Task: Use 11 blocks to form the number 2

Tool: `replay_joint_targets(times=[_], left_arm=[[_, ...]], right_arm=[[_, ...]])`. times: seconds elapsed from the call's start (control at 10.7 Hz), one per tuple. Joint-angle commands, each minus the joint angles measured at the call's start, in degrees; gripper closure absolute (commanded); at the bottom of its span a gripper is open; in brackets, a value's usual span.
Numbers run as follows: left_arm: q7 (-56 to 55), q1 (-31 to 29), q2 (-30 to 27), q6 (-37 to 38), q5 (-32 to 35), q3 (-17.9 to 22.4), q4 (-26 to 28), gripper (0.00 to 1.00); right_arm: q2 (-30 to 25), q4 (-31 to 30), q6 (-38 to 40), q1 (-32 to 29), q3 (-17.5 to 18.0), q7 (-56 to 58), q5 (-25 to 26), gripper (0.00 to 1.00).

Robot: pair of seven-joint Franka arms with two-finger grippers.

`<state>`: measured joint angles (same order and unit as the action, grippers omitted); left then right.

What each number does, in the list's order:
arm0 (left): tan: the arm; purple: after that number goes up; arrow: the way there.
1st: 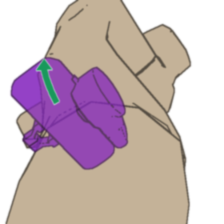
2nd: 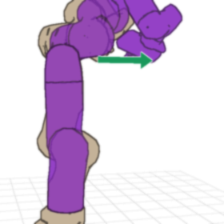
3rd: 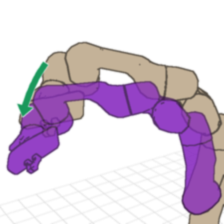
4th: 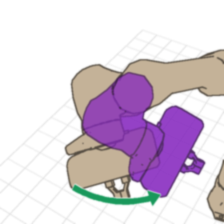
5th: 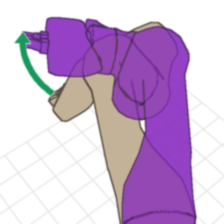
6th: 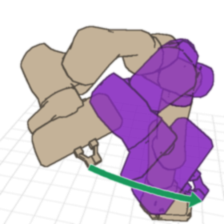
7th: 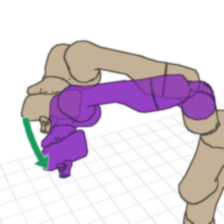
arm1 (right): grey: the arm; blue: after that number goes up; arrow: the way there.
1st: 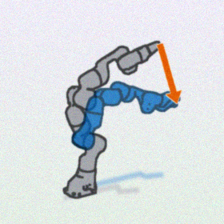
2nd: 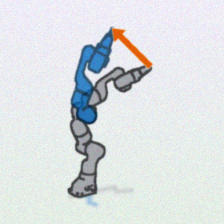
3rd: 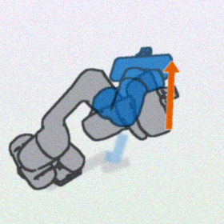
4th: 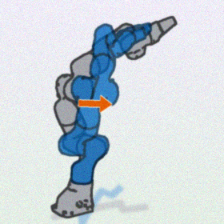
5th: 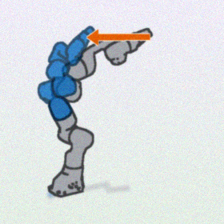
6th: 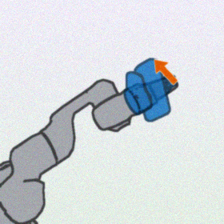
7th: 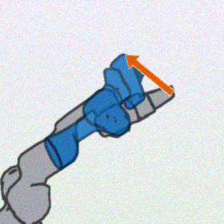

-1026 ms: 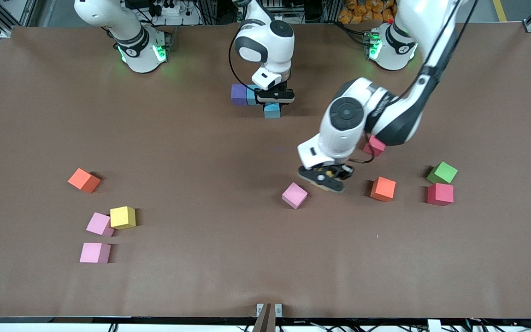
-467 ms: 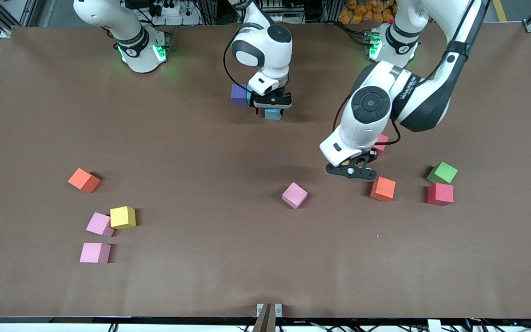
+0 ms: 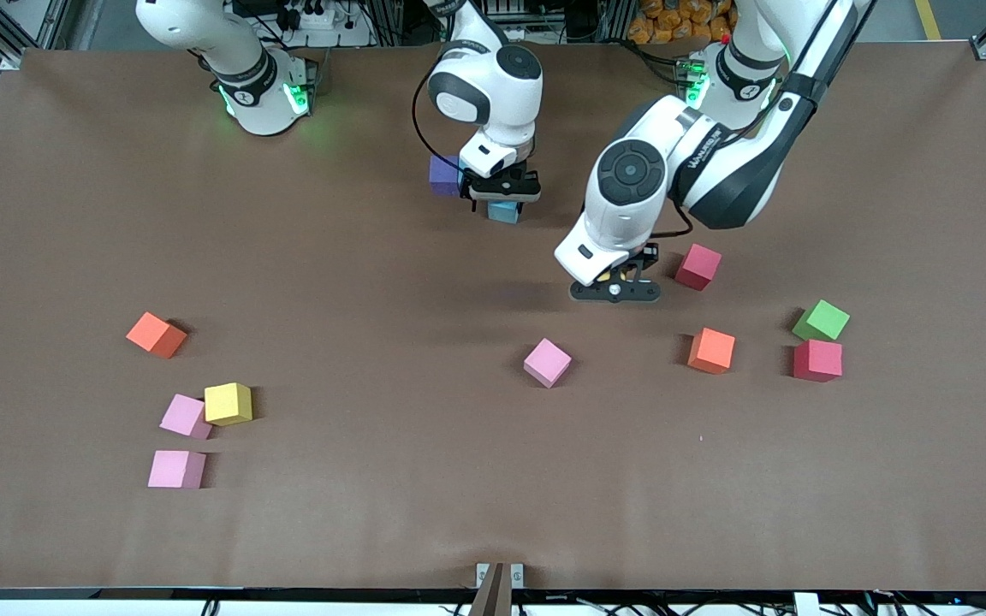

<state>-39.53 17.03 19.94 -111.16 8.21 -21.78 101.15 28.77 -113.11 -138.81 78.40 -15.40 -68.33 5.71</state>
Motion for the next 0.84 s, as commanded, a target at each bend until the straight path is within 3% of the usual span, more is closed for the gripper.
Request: replay_joint_targets(times=[0.0,0.75], left_arm=[[-1.78,-0.59,-1.74,1.81,-1.17,-0.28,1.33,0.68],[-1.69,-1.56,-1.13,4.11,-1.26,-0.01,0.98,0.69]], right_arm=[[-0.64,-0.62,0.12,0.52,0.37,-0.57,0.36,0.0],[-0.47,-0.62,0.12,1.32,0.37,-0.58,0.53,0.0]])
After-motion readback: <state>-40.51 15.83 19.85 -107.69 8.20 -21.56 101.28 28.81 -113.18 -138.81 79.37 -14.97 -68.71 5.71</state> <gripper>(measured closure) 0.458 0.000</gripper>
